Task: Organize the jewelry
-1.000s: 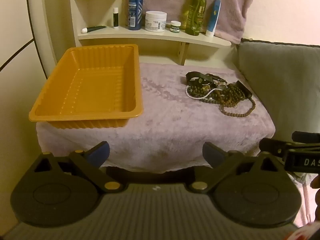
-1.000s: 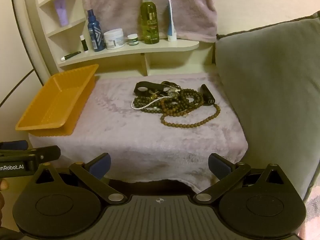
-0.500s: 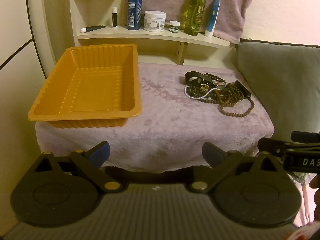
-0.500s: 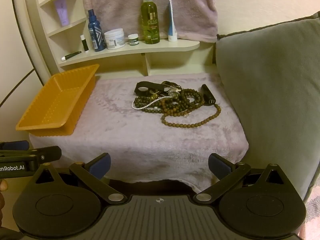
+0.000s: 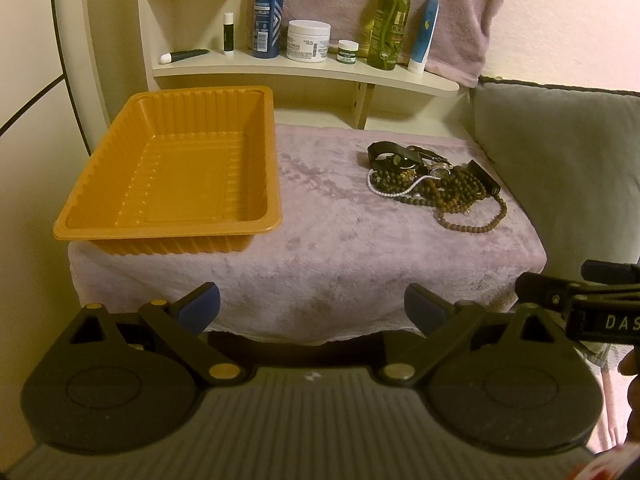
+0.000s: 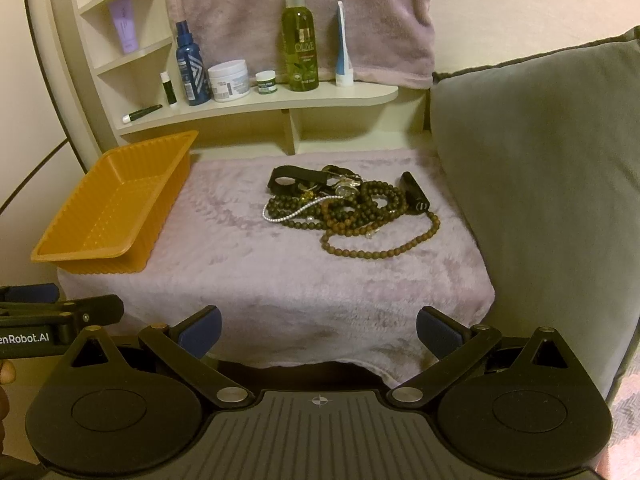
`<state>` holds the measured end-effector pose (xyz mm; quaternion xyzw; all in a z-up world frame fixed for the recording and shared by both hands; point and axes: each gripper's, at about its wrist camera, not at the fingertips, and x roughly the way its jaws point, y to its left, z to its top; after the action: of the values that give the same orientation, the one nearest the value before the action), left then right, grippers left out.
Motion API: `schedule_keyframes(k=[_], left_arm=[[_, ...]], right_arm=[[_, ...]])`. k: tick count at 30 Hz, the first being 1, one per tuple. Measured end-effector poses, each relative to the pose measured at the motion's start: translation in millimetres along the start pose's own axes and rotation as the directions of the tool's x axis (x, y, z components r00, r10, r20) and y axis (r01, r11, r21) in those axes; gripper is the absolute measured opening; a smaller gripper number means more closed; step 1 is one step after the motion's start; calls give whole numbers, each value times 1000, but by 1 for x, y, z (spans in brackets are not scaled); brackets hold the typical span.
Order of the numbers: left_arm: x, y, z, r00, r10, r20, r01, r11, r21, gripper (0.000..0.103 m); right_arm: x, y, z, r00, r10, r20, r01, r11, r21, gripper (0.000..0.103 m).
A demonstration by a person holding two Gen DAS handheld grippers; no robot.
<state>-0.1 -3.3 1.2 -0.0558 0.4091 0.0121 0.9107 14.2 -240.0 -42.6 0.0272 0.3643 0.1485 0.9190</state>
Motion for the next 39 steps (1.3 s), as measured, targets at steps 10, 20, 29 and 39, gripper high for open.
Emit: schedule_keyframes(k=[10,20,29,39], left_arm=[[0,1,0,1000,-1,-2,1,1000,-2,98],[0,0,-1,1000,-5,-4,5,1000,-3,98],[1,-1,-2,1000,-9,-6,9,1000,-1,98],[1,-1,-2,1000,-9,-8,9,1000,-2,98]], right_arm=[[0,0,1,1000,-1,2,1,1000,0,103],[0,-2,2,1000,-1,3,1,1000,1,103],[0,-1,1,1000,0,4,0,1000,1,103],[0,-1,1,1000,0,6,0,1000,1,103]])
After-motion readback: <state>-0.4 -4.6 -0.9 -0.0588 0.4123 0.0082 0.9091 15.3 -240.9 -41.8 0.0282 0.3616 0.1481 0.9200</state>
